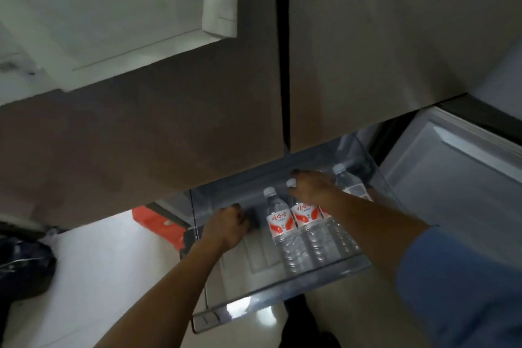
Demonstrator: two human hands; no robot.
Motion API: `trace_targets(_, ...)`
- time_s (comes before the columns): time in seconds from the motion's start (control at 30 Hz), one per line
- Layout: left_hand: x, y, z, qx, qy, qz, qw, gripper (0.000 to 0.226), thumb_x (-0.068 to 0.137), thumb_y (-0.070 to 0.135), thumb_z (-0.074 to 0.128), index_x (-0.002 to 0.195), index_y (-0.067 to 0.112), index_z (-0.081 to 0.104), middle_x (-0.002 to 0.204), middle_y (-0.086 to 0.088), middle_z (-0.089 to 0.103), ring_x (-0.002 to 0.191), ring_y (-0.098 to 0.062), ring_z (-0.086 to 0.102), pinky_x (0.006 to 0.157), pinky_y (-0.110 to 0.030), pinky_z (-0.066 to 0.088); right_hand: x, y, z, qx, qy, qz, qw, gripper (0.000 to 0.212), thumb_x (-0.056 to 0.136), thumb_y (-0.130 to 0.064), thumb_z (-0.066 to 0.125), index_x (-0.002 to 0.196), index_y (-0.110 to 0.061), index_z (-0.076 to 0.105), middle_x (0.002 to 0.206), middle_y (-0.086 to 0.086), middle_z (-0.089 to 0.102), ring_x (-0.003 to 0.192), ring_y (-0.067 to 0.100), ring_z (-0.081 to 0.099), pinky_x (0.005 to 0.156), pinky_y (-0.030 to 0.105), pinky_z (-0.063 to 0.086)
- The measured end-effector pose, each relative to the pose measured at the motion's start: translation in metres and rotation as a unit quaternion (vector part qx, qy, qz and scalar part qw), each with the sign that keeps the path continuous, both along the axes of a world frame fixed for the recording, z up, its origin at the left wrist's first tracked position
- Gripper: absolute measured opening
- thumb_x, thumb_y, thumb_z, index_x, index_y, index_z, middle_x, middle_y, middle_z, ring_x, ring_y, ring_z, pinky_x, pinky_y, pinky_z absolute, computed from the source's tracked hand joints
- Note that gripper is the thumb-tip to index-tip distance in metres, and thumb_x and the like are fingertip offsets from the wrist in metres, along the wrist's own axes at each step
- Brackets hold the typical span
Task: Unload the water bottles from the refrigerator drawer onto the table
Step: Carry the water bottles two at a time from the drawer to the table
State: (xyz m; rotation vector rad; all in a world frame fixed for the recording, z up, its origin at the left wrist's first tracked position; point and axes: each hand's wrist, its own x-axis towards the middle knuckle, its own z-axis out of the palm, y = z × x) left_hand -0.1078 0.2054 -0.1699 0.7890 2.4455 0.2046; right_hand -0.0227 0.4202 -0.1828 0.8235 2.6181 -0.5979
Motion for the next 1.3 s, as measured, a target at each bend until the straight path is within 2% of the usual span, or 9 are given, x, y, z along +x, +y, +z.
trace_targets(0.13, -0.018, 0.033, -0.017, 0.007, -0.043, 0.03, 0.999, 0.026, 0.095, 0.027, 0.05, 0.107, 0.006, 0.059, 0.114, -0.019, 0.065, 0.104, -0.035, 0.061, 0.088, -0.036, 0.05, -0.01, 0.017, -0.002, -0.07, -0.003, -0.033, 0.997, 0.034, 0.082, -0.041, 0.063, 0.108, -0.02, 0.063, 0.109, 0.003, 0.067, 0.095, 0.023, 0.062, 0.081, 0.033, 0.048)
trace_targets(0.33, -0.022, 0.085, -0.035, 0.02, -0.122, 0.048, 0.991, 0.037, 0.1, 0.029, 0.041, 0.126, 0.006, 0.056, 0.132, -0.014, 0.057, 0.122, -0.031, 0.053, 0.099, -0.032, 0.04, 0.007, 0.031, 0.02, -0.082, 0.059, -0.025, 0.995, 0.044, 0.083, -0.047, 0.06, 0.115, -0.017, 0.06, 0.114, 0.006, 0.065, 0.102, 0.027, 0.061, 0.087, 0.035, 0.051)
trace_targets(0.43, -0.02, 0.096, -0.041, 0.031, -0.145, 0.049, 0.988, 0.035, 0.097, 0.028, 0.05, 0.124, 0.009, 0.058, 0.133, -0.013, 0.057, 0.122, -0.029, 0.053, 0.103, -0.035, 0.041, 0.022, 0.034, 0.036, -0.101, 0.092, -0.005, 0.991, 0.025, 0.087, -0.038, 0.058, 0.093, -0.014, 0.056, 0.094, 0.005, 0.063, 0.091, 0.027, 0.061, 0.077, 0.033, 0.049)
trace_targets(0.63, -0.031, 0.088, -0.025, 0.027, -0.133, 0.082, 0.987, 0.039, 0.084, 0.041, 0.062, 0.104, 0.007, 0.062, 0.107, -0.012, 0.068, 0.096, -0.029, 0.064, 0.076, -0.029, 0.048, 0.059, 0.039, 0.059, -0.048, 0.107, 0.013, 0.993, 0.03, 0.086, -0.043, 0.058, 0.095, -0.014, 0.06, 0.09, 0.007, 0.068, 0.081, 0.024, 0.062, 0.069, 0.033, 0.05)
trace_targets(0.73, -0.03, 0.074, -0.003, 0.034, -0.093, 0.08, 0.992, 0.038, 0.086, 0.043, 0.058, 0.109, 0.012, 0.06, 0.109, -0.009, 0.064, 0.099, -0.029, 0.062, 0.079, -0.03, 0.048, 0.076, 0.041, 0.065, -0.061, 0.116, -0.001, 0.991, 0.031, 0.087, -0.045, 0.058, 0.092, -0.014, 0.065, 0.086, 0.004, 0.069, 0.079, 0.021, 0.064, 0.071, 0.034, 0.053)
trace_targets(0.87, -0.007, 0.051, 0.035, 0.086, -0.04, 0.056, 0.994, 0.023, 0.089, 0.035, 0.058, 0.08, 0.014, 0.063, 0.091, -0.014, 0.069, 0.084, -0.028, 0.065, 0.073, -0.031, 0.049, 0.101, 0.032, 0.072, -0.085, 0.17, -0.025, 0.981, 0.027, 0.086, -0.042, 0.063, 0.079, -0.017, 0.057, 0.078, -0.001, 0.062, 0.073, 0.019, 0.061, 0.062, 0.03, 0.048)
trace_targets(1.0, 0.055, 0.016, 0.075, 0.129, 0.091, 0.058, 0.986, 0.026, 0.087, 0.039, 0.055, 0.081, 0.014, 0.054, 0.085, -0.015, 0.067, 0.081, -0.034, 0.064, 0.071, -0.04, 0.054, 0.138, 0.007, 0.086, -0.041, 0.219, -0.018, 0.975, 0.026, 0.088, -0.042, 0.063, 0.084, -0.022, 0.047, 0.083, 0.0, 0.057, 0.077, 0.021, 0.057, 0.061, 0.029, 0.039)
trace_targets(1.17, 0.143, -0.03, 0.138, 0.192, 0.242, 0.084, 0.947, 0.029, 0.092, 0.044, 0.048, 0.093, 0.015, 0.045, 0.08, -0.01, 0.064, 0.073, -0.032, 0.063, 0.064, -0.039, 0.054, 0.183, -0.031, 0.133, 0.048, 0.319, -0.012, 0.946, 0.036, 0.091, -0.044, 0.057, 0.101, -0.011, 0.05, 0.093, 0.014, 0.067, 0.086, 0.034, 0.062, 0.063, 0.033, 0.04)
trace_targets(1.3, 0.195, -0.071, 0.199, 0.258, 0.321, 0.147, 0.9, 0.023, 0.095, 0.037, 0.051, 0.091, 0.016, 0.043, 0.078, -0.005, 0.055, 0.066, -0.018, 0.052, 0.046, -0.021, 0.031, 0.211, -0.054, 0.199, 0.071, 0.406, -0.007, 0.911, 0.034, 0.093, -0.048, 0.054, 0.102, -0.016, 0.049, 0.086, 0.005, 0.061, 0.079, 0.027, 0.061, 0.064, 0.035, 0.046)
